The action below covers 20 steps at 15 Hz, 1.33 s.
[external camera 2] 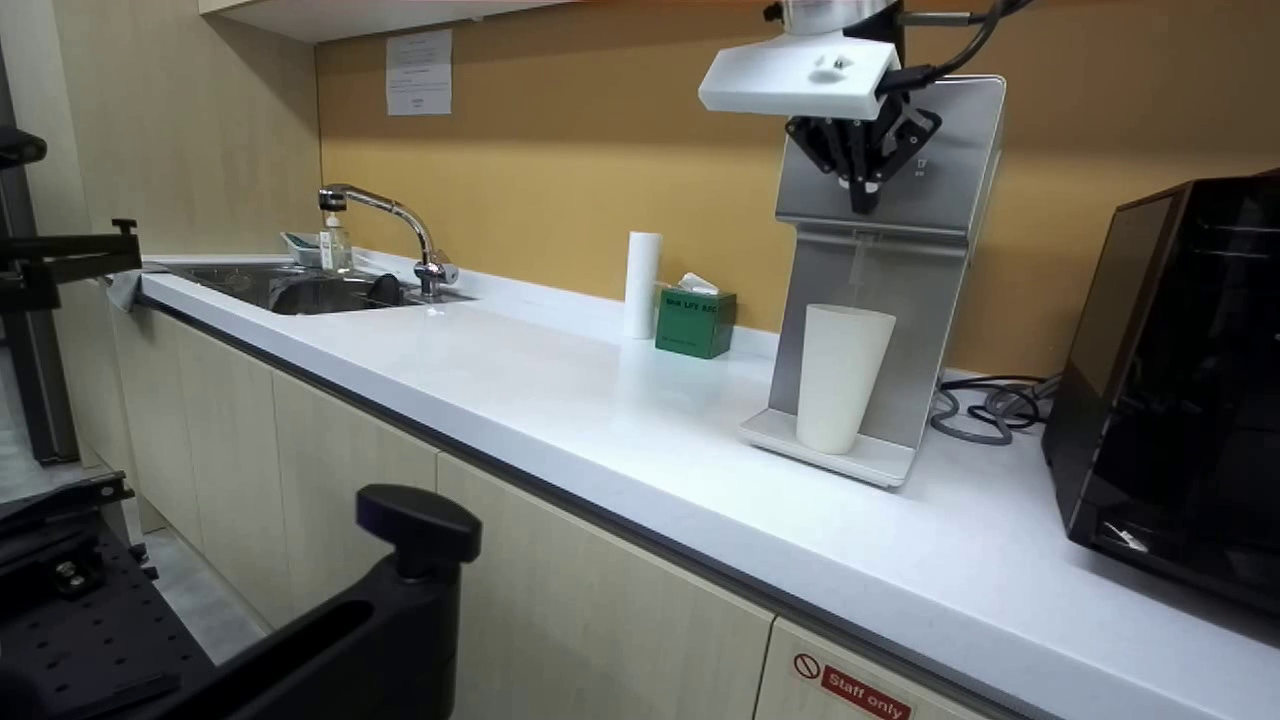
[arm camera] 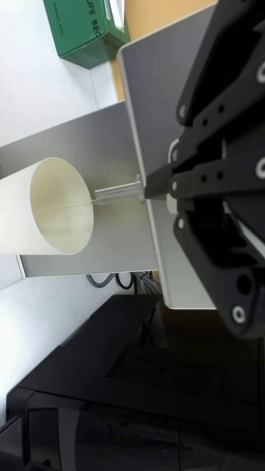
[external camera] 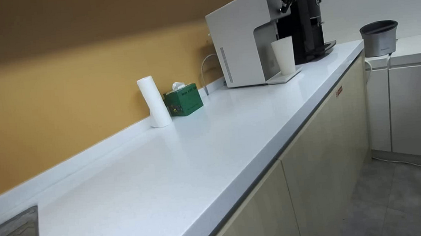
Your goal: Press the round button on the coffee maker
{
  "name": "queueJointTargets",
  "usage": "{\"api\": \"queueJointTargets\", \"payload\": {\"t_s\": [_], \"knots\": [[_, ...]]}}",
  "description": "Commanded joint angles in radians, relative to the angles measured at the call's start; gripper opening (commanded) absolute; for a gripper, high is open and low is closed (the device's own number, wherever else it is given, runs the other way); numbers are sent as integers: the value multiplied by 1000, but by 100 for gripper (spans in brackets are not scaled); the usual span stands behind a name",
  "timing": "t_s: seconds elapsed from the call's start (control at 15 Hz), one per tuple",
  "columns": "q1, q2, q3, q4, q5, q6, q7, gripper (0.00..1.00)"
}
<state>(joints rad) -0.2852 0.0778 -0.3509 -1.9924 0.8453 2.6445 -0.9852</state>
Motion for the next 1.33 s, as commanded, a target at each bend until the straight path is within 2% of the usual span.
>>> {"api": "queueJointTargets", "payload": {"t_s": [0.0, 0.07, 0.13, 0.2, 0.47, 0.87, 1.0, 1.27], "knots": [[2, -45, -12, -18, -80, 18, 59, 0], [1, -62, -16, -28, -103, 19, 63, 0], [-25, -81, 5, -40, -149, 19, 89, 26], [-29, -99, 2, -48, -182, 11, 98, 27], [-45, -165, -8, -86, -387, -59, 217, 54], [-41, -237, -14, -117, -556, -167, 348, 94], [-36, -251, -15, -123, -581, -193, 377, 100], [-28, -260, -14, -125, -621, -236, 425, 100]]}}
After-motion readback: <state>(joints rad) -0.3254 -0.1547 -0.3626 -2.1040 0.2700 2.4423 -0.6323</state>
